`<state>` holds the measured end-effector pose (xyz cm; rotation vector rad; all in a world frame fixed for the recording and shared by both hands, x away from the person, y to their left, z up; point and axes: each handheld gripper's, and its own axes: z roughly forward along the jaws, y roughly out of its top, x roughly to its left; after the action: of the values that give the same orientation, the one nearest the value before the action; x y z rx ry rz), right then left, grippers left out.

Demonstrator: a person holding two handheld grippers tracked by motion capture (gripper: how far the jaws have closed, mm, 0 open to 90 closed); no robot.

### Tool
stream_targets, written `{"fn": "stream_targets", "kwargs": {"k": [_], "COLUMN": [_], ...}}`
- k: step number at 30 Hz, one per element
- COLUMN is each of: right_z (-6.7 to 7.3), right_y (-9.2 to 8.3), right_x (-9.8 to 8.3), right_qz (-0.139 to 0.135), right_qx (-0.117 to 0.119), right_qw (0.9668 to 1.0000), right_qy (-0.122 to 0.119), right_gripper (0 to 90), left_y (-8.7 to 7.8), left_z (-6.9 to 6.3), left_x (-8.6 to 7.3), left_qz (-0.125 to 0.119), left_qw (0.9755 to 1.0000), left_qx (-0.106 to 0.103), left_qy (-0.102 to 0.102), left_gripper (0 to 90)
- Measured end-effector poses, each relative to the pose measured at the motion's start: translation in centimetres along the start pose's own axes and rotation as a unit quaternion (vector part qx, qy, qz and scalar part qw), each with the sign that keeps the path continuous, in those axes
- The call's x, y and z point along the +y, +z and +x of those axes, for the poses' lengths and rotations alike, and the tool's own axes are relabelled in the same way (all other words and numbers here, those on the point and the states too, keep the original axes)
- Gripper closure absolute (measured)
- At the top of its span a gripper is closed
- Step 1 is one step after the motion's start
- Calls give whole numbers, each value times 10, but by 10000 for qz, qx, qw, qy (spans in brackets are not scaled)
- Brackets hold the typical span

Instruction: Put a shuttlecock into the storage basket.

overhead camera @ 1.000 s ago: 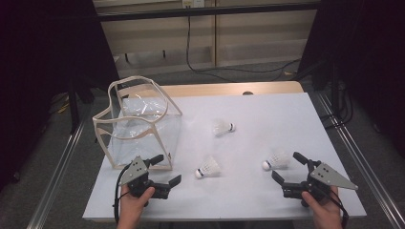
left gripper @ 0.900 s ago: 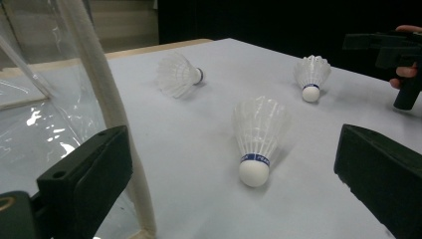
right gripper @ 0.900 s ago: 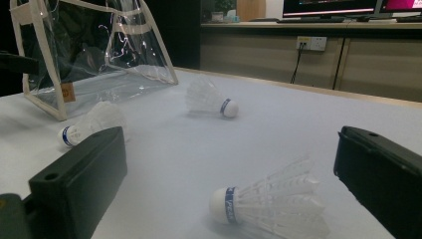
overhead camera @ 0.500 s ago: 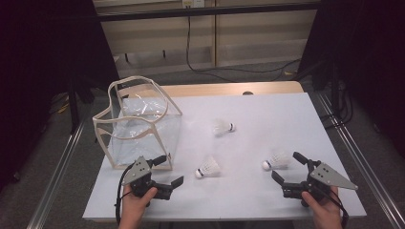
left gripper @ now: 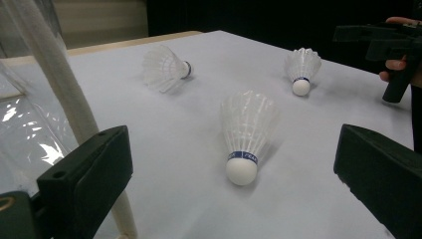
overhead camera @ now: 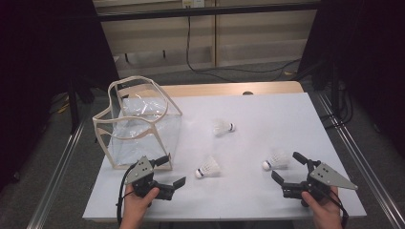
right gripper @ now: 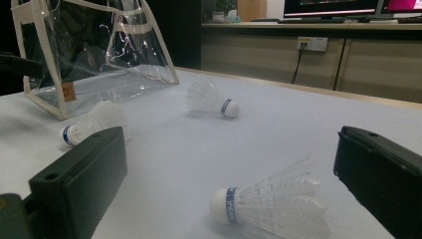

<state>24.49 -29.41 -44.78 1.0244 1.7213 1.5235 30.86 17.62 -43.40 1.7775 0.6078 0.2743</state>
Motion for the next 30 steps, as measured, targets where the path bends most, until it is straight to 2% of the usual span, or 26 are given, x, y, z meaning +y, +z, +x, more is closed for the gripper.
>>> {"fn": "stream_targets", "kwargs": {"k": [30], "right_z": [0], "right_y": [0], "right_x": [0], "right_qz": [31], "right_qx": [5], "right_qw": [10000], "right_qy": [-4], "right_gripper": [3], "left_y": [13], "left_z": [-4], "left_x": [1], "left_qz": [213], "left_qw": [9996], "left_qx": [-157], "left_qy": [64], "left_gripper": [21]}}
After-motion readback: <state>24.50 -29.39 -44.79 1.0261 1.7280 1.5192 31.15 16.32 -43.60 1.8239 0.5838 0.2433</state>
